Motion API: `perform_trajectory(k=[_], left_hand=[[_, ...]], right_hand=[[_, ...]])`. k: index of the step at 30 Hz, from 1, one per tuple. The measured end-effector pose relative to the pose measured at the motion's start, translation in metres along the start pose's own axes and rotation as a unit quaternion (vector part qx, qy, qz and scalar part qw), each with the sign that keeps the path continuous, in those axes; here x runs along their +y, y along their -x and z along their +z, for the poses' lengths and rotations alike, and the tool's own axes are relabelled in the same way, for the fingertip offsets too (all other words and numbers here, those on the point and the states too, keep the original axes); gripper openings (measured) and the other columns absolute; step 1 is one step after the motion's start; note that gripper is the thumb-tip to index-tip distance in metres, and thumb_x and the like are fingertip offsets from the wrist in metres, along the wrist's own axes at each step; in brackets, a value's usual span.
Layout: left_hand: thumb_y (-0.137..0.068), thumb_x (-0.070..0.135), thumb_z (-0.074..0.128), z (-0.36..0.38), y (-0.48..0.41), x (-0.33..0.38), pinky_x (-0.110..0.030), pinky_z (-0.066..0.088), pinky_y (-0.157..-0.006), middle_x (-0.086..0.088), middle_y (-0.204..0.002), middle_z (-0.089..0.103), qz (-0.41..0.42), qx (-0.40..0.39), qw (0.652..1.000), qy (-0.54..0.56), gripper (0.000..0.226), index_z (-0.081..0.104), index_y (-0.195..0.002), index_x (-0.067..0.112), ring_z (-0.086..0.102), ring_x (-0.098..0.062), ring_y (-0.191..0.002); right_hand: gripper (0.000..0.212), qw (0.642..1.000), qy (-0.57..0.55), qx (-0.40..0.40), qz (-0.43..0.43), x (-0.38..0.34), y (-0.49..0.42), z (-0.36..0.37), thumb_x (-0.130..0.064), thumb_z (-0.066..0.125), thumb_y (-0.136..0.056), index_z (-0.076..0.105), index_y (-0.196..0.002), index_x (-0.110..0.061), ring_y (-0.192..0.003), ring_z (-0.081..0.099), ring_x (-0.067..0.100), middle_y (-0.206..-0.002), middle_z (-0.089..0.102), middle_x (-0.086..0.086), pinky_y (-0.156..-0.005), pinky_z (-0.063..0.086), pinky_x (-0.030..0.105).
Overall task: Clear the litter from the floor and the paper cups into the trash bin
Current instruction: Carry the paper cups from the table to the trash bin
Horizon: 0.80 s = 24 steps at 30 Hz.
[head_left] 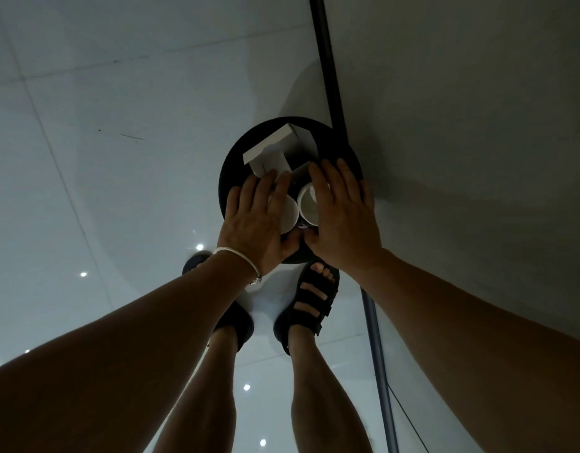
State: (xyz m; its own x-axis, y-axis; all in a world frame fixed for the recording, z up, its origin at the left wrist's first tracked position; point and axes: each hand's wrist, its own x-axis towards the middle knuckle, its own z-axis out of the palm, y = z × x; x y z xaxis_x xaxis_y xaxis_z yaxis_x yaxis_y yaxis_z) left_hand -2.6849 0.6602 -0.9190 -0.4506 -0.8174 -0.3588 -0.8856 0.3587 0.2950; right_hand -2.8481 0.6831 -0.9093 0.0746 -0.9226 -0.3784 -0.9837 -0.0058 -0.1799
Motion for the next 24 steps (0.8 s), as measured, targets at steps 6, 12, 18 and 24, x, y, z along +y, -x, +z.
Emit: perform_trajectory(k=[6, 12, 18, 24], left_hand=[[-0.075, 0.053, 0.057, -0.056, 0.023, -0.006, -0.052, 0.032, -0.101, -0.014, -0.144, 0.039, -0.021, -0.013, 1.0, -0.017, 0.083, 0.034, -0.142, 0.011, 0.035, -0.035, -0.132], [-0.078, 0.055, 0.054, -0.144, 0.079, -0.009, -0.053, 0.025, -0.108, -0.011, -0.151, 0.026, -0.035, -0.018, 0.999, -0.028, 0.085, 0.021, -0.147, 0.018, 0.021, -0.035, -0.14], [-0.083, 0.061, 0.043, -0.262, 0.162, -0.015, -0.052, 0.02, -0.112, -0.006, -0.157, 0.011, -0.089, -0.008, 0.994, -0.058, 0.083, 0.01, -0.15, 0.023, 0.005, -0.03, -0.145], [-0.085, 0.058, 0.043, -0.352, 0.262, -0.009, -0.052, 0.017, -0.114, -0.005, -0.157, 0.01, -0.176, 0.043, 0.982, -0.048, 0.081, 0.011, -0.15, 0.023, 0.002, -0.028, -0.145]], right_hand=[[0.098, 0.997, -0.048, -0.031, 0.042, -0.008, 0.022, -0.055, -0.043, 0.075, -0.077, 0.022, -0.154, -0.012, -0.148, 0.016, 0.033, -0.158, 0.025, 0.013, -0.113, 0.024, 0.053], [0.093, 0.997, -0.046, -0.043, 0.052, -0.046, 0.058, -0.14, -0.05, 0.064, -0.084, 0.014, -0.155, -0.016, -0.149, 0.011, 0.031, -0.16, 0.018, 0.011, -0.115, 0.022, 0.05], [0.087, 0.997, -0.071, -0.027, 0.032, -0.112, 0.1, -0.251, -0.046, 0.065, -0.085, 0.02, -0.153, -0.017, -0.148, 0.012, 0.029, -0.159, 0.021, 0.008, -0.114, 0.027, 0.049], [0.084, 0.995, -0.06, -0.041, -0.067, -0.178, 0.155, -0.327, -0.048, 0.059, -0.088, 0.017, -0.154, -0.019, -0.148, 0.008, 0.026, -0.161, 0.018, 0.006, -0.119, 0.018, 0.047]])
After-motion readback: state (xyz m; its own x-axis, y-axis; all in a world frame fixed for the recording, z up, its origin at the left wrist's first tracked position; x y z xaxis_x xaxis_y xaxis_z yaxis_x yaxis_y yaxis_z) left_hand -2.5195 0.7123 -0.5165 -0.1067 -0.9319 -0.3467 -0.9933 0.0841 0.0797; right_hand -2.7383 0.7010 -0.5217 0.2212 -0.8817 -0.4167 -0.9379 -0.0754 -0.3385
